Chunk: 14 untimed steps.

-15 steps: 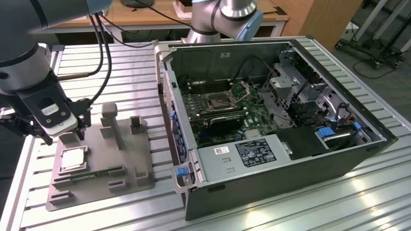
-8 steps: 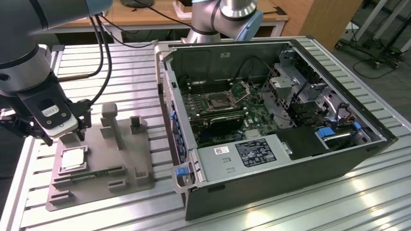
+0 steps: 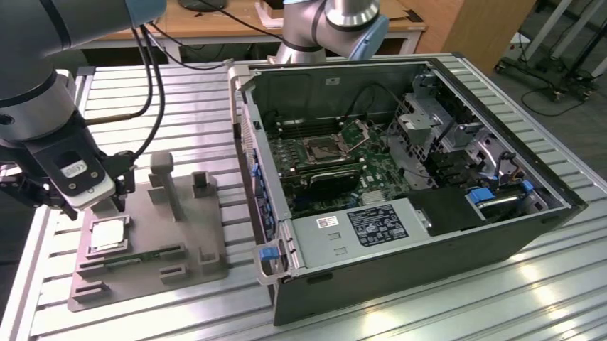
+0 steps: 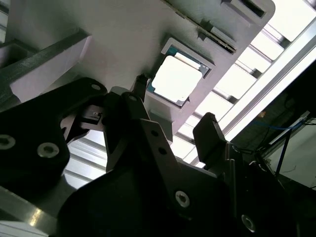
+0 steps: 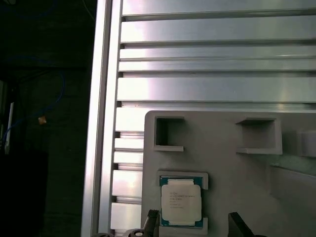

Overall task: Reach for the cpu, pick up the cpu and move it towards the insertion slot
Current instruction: 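Pick up the cpu and move it towards the insertion slot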

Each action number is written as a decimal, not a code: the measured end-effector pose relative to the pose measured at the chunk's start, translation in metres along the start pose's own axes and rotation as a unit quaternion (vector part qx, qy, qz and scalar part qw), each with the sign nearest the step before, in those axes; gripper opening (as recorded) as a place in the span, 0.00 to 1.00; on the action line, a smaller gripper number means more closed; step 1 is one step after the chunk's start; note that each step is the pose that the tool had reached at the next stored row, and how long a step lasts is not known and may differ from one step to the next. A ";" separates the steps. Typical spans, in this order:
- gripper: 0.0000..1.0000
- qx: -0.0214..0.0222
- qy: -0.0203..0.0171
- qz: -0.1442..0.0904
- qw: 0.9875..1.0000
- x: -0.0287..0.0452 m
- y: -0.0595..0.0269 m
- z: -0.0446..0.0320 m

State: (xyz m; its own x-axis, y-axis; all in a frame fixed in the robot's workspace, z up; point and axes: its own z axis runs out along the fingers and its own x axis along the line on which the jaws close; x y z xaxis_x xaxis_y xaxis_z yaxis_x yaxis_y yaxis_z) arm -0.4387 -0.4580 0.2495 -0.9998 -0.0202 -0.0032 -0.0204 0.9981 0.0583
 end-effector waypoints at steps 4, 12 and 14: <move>0.65 0.000 0.000 0.000 1.000 0.0001 -0.0018 0.0003; 0.65 0.000 0.000 0.000 1.000 0.0001 -0.0020 0.0015; 0.65 0.000 0.000 0.000 1.000 0.0001 -0.0021 0.0024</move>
State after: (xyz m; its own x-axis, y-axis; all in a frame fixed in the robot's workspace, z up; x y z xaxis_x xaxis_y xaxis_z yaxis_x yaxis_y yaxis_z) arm -0.4388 -0.4600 0.2470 -0.9998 -0.0201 -0.0032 -0.0203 0.9981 0.0584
